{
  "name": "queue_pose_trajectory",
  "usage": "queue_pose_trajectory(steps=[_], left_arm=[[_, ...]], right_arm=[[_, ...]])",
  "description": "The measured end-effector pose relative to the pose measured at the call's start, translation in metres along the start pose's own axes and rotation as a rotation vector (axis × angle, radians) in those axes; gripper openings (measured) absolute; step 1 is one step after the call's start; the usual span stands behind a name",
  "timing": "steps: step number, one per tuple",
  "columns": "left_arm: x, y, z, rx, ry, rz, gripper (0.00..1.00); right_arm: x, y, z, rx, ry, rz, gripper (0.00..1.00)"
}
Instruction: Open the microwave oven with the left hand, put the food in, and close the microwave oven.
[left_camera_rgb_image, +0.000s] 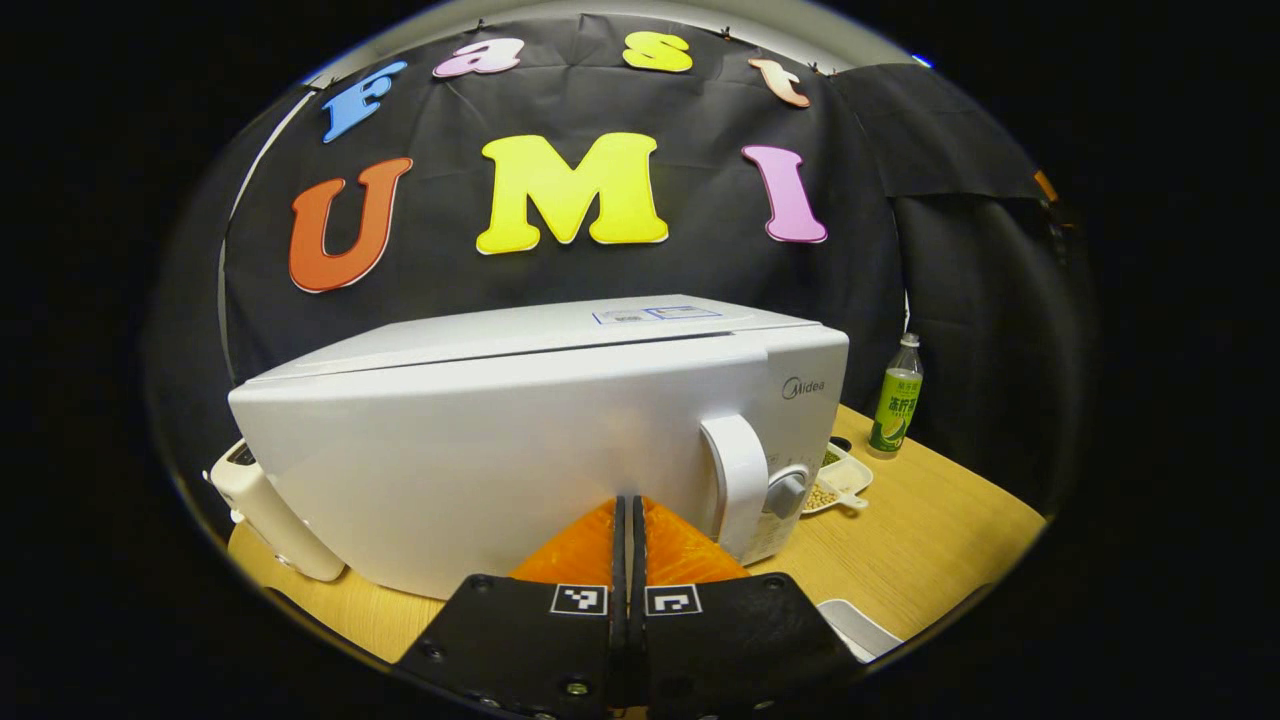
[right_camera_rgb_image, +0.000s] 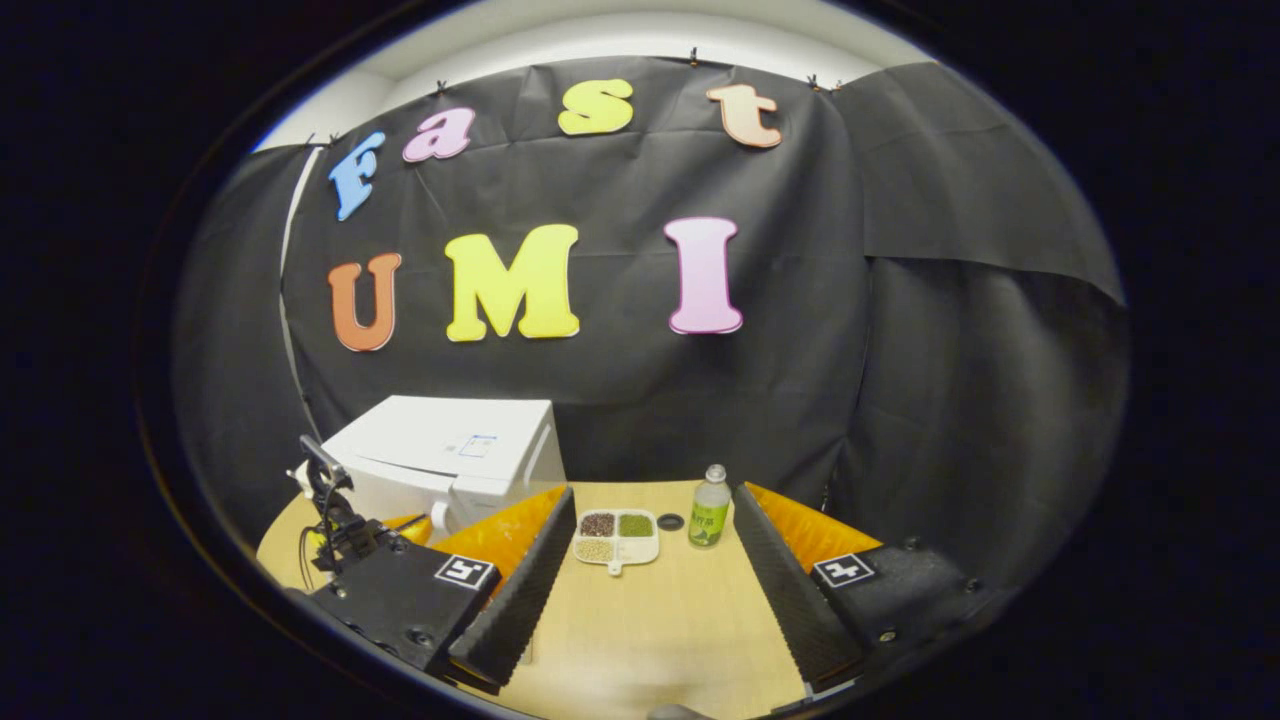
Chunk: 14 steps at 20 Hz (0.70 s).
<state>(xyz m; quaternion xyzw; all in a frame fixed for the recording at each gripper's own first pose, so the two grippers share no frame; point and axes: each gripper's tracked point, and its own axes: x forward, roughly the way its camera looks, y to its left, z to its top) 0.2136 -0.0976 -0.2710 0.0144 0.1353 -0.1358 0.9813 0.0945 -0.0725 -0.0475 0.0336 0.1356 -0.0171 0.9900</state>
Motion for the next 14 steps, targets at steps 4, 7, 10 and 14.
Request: queue_pose_trajectory(steps=[4,7,10,14], left_arm=[[0.002,-0.001,0.0,0.011,0.003,0.017,0.0],[0.016,-0.012,-0.004,-0.033,0.024,-0.009,0.0],[0.015,-0.011,-0.004,-0.001,0.032,0.005,0.0],[0.005,-0.012,-0.001,-0.039,0.037,0.021,0.0]], right_arm=[[0.005,0.0,-0.003,0.023,0.013,0.003,0.92],[0.008,0.006,-0.002,0.021,0.014,0.013,1.0],[0.009,0.016,0.0,0.009,0.007,0.033,0.92],[0.007,0.022,0.001,0.011,0.0,0.061,1.0]])
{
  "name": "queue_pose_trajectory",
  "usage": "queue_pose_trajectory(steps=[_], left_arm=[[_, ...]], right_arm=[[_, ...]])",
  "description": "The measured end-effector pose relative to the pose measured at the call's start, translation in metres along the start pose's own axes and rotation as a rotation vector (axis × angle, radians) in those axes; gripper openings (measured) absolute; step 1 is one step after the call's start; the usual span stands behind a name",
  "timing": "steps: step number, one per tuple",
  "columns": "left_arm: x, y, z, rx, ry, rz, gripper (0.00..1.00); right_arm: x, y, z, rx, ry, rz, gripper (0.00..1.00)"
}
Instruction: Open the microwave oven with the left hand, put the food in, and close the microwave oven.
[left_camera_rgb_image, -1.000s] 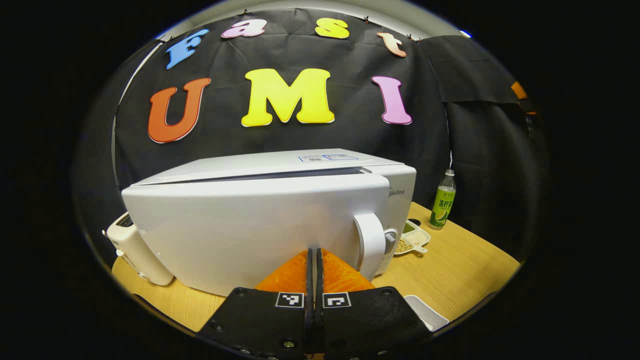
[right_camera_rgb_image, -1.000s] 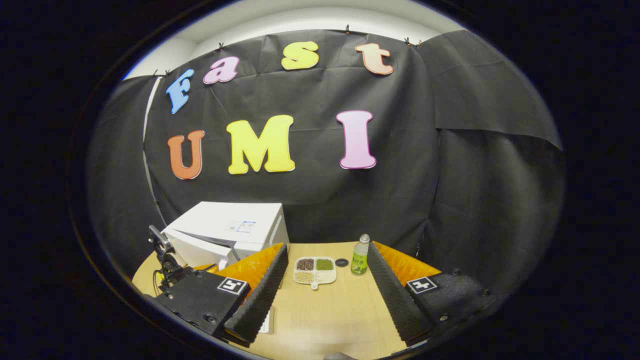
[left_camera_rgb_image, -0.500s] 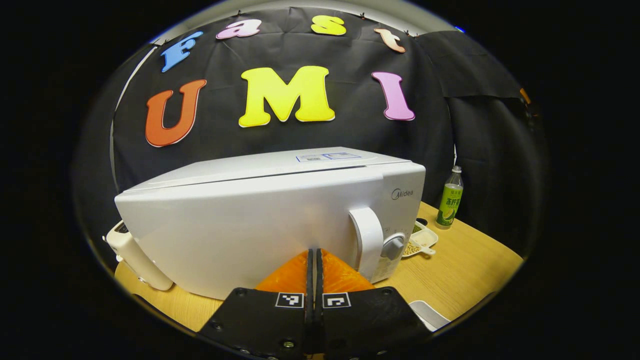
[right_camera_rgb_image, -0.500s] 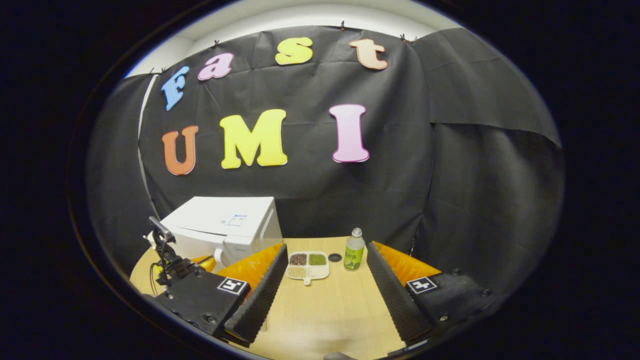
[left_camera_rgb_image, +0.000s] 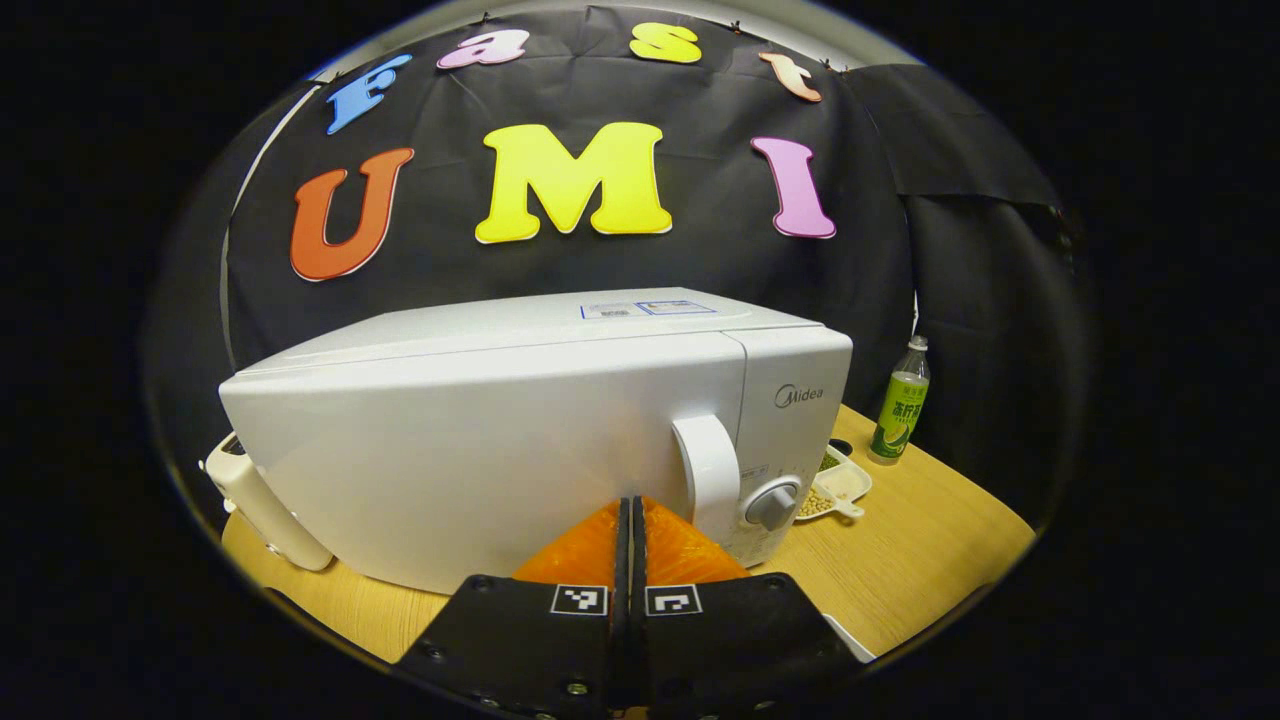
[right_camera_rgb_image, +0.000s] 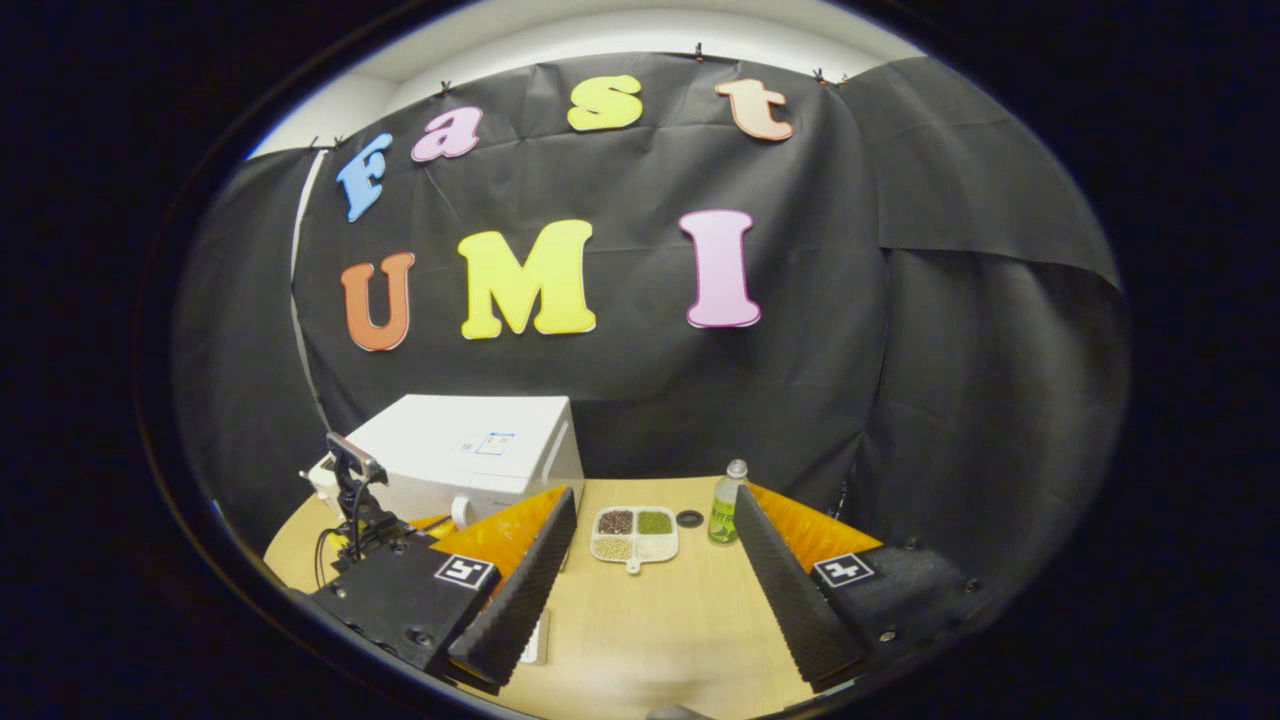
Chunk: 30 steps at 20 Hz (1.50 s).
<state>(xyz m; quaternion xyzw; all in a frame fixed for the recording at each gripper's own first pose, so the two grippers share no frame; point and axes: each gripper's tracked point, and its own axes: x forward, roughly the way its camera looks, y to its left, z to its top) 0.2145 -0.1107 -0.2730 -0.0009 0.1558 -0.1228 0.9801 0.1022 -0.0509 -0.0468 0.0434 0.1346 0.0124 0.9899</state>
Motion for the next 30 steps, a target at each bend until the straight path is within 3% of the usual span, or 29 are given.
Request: queue_pose_trajectory(steps=[1,2,3,4,5,6,7,8,10,11,12,14,16,17,18,21,26,27,28,30], left_arm=[[-0.004,0.002,-0.002,0.003,0.006,0.005,0.0],[-0.007,0.007,-0.003,0.01,0.01,0.028,0.0],[-0.014,0.013,-0.004,0.012,0.017,0.055,0.0],[-0.023,0.017,-0.004,0.003,0.022,0.074,0.0],[-0.03,0.017,-0.003,-0.022,0.02,0.077,0.0],[-0.04,0.015,0.001,-0.052,0.014,0.074,0.33],[-0.047,0.014,0.006,-0.075,0.006,0.071,0.65],[-0.057,0.014,0.009,-0.082,0.005,0.076,0.98],[-0.077,0.016,0.018,-0.072,-0.001,0.102,0.96],[-0.088,0.017,0.024,-0.065,-0.01,0.116,0.96],[-0.097,0.018,0.032,-0.066,-0.022,0.124,0.96],[-0.117,0.012,0.045,-0.087,-0.044,0.101,0.97],[-0.138,0.014,0.059,-0.08,-0.066,0.09,0.97],[-0.152,0.02,0.063,-0.066,-0.076,0.094,0.96],[-0.164,0.023,0.065,-0.053,-0.081,0.094,0.96],[-0.204,0.035,0.074,-0.033,-0.084,0.076,0.96],[-0.27,0.065,0.102,-0.027,-0.142,0.11,0.96],[-0.28,0.07,0.108,-0.021,-0.152,0.122,0.96],[-0.29,0.074,0.117,-0.014,-0.17,0.131,0.96],[-0.308,0.076,0.132,-0.011,-0.208,0.134,0.96]], right_arm=[[0.0,0.0,0.0,-0.001,-0.001,0.006,0.92],[-0.002,0.002,0.0,-0.007,-0.004,0.016,0.92],[-0.004,0.002,-0.001,-0.019,-0.006,0.023,1.0],[-0.006,0.003,0.0,-0.033,-0.009,0.032,0.92],[-0.007,0.004,0.002,-0.044,-0.018,0.043,0.92],[-0.009,0.005,0.004,-0.051,-0.026,0.056,1.0],[-0.011,0.007,0.006,-0.057,-0.034,0.072,0.92],[-0.013,0.009,0.007,-0.061,-0.04,0.09,0.92],[-0.018,0.015,0.007,-0.063,-0.047,0.126,0.92],[-0.021,0.018,0.007,-0.065,-0.05,0.141,1.0],[-0.024,0.019,0.007,-0.069,-0.051,0.145,0.92],[-0.032,0.022,0.01,-0.059,-0.065,0.143,0.92],[-0.041,0.021,0.015,-0.048,-0.084,0.11,0.92],[-0.047,0.02,0.016,-0.045,-0.094,0.085,1.0],[-0.053,0.017,0.018,-0.036,-0.107,0.056,0.92],[-0.078,0.017,0.018,-0.007,-0.131,-0.004,0.92],[-0.12,0.031,0.017,-0.003,-0.178,-0.061,0.91],[-0.127,0.037,0.016,0.001,-0.183,-0.061,1.0],[-0.131,0.043,0.012,0.0,-0.18,-0.063,0.92],[-0.14,0.051,0.01,-0.004,-0.186,-0.068,0.92]])
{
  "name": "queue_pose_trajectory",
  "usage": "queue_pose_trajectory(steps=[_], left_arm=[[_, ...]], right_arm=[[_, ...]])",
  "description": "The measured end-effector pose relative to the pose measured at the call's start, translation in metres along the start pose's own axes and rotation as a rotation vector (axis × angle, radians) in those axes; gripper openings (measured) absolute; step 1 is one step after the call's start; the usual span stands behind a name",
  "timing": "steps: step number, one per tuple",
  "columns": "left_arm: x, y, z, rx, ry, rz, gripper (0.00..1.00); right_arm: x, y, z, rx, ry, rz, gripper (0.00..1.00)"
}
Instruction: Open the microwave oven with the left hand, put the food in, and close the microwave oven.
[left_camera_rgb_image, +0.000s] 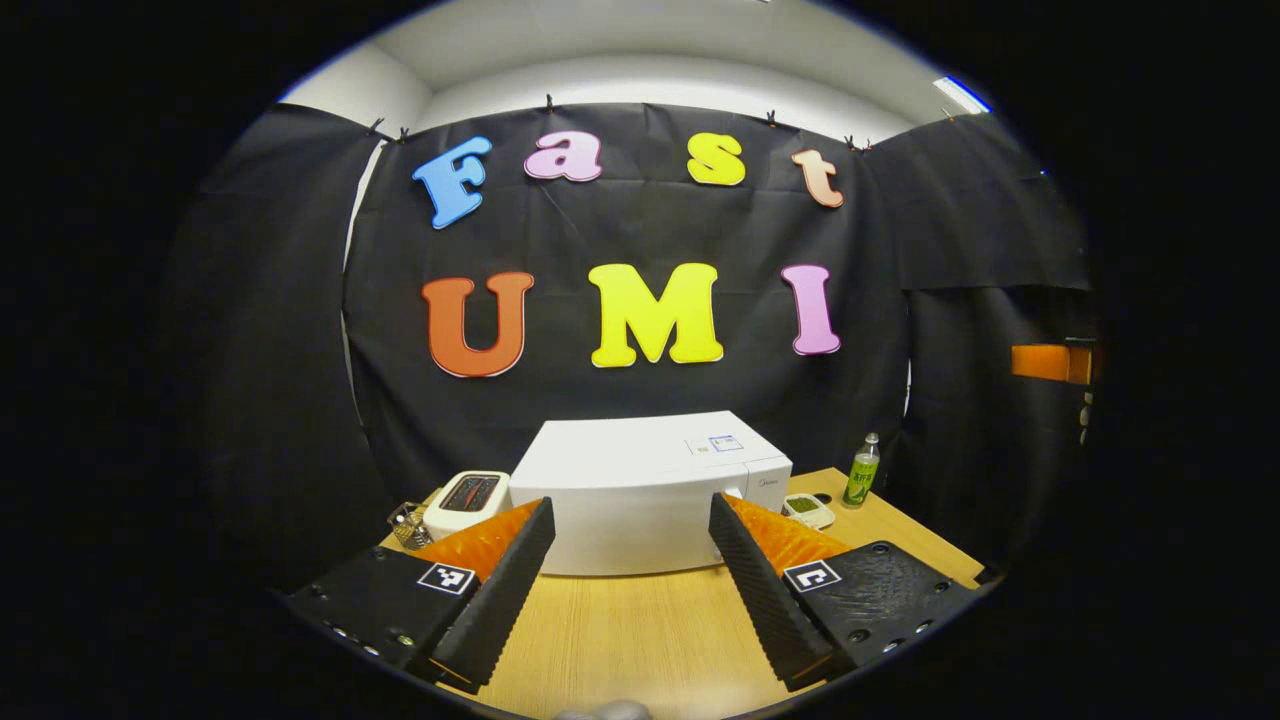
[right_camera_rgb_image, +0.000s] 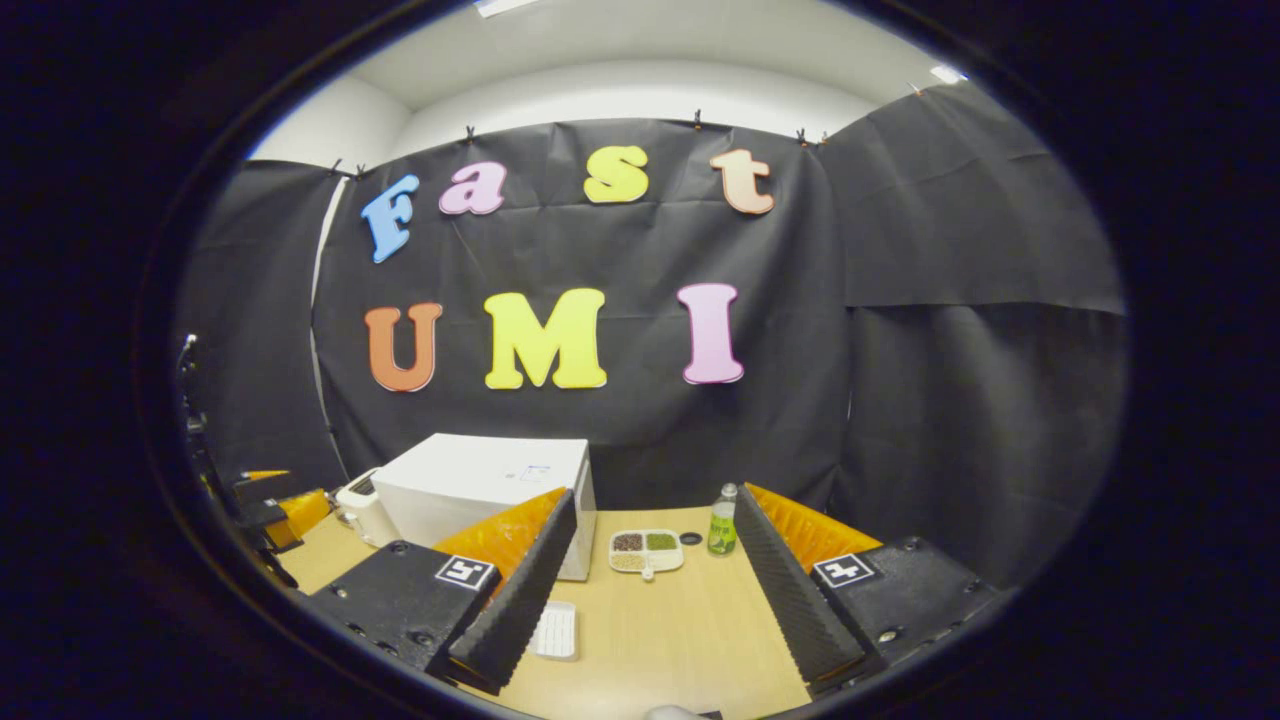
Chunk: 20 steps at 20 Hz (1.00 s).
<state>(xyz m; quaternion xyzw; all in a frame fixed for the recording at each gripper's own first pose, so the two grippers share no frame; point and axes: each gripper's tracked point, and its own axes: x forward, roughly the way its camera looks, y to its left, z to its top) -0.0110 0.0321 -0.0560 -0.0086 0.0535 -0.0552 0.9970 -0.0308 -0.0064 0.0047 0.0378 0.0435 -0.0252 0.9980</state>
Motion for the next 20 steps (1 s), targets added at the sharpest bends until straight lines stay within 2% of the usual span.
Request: queue_pose_trajectory(steps=[1,2,5,6,7,8,10,11,12,13,17,18,20], left_arm=[[-0.007,0.001,0.009,-0.002,-0.022,0.001,0.96],[-0.013,0.005,0.016,-0.002,-0.037,0.008,0.96],[-0.024,0.008,0.03,-0.014,-0.066,0.006,0.96],[-0.027,0.01,0.033,-0.014,-0.068,0.01,1.0],[-0.029,0.012,0.035,-0.017,-0.069,0.011,0.96],[-0.031,0.013,0.038,-0.021,-0.077,0.011,0.96],[-0.034,0.018,0.046,-0.025,-0.092,0.019,1.0],[-0.036,0.02,0.049,-0.028,-0.101,0.023,0.96],[-0.038,0.022,0.052,-0.034,-0.107,0.025,0.96],[-0.039,0.022,0.054,-0.038,-0.112,0.026,0.96],[-0.039,0.023,0.058,-0.026,-0.118,0.022,0.96],[-0.039,0.022,0.06,-0.025,-0.119,0.019,0.96],[-0.039,0.022,0.063,-0.022,-0.123,0.02,0.96]], right_arm=[[-0.005,0.005,0.0,0.003,-0.001,0.004,1.0],[-0.009,0.01,0.001,0.007,-0.003,0.006,0.92],[-0.018,0.019,0.006,0.002,-0.019,0.01,0.92],[-0.02,0.023,0.009,0.002,-0.023,0.013,1.0],[-0.022,0.026,0.009,-0.002,-0.025,0.015,0.92],[-0.024,0.028,0.01,-0.006,-0.028,0.015,1.0],[-0.027,0.031,0.011,-0.01,-0.03,0.016,1.0],[-0.027,0.032,0.009,-0.01,-0.026,0.014,1.0],[-0.028,0.034,0.008,-0.011,-0.023,0.014,1.0],[-0.028,0.034,0.007,-0.012,-0.021,0.011,0.92],[-0.03,0.033,0.004,-0.009,-0.02,0.002,0.92],[-0.03,0.032,0.004,-0.009,-0.018,0.001,1.0],[-0.029,0.029,0.004,-0.005,-0.018,-0.004,1.0]])
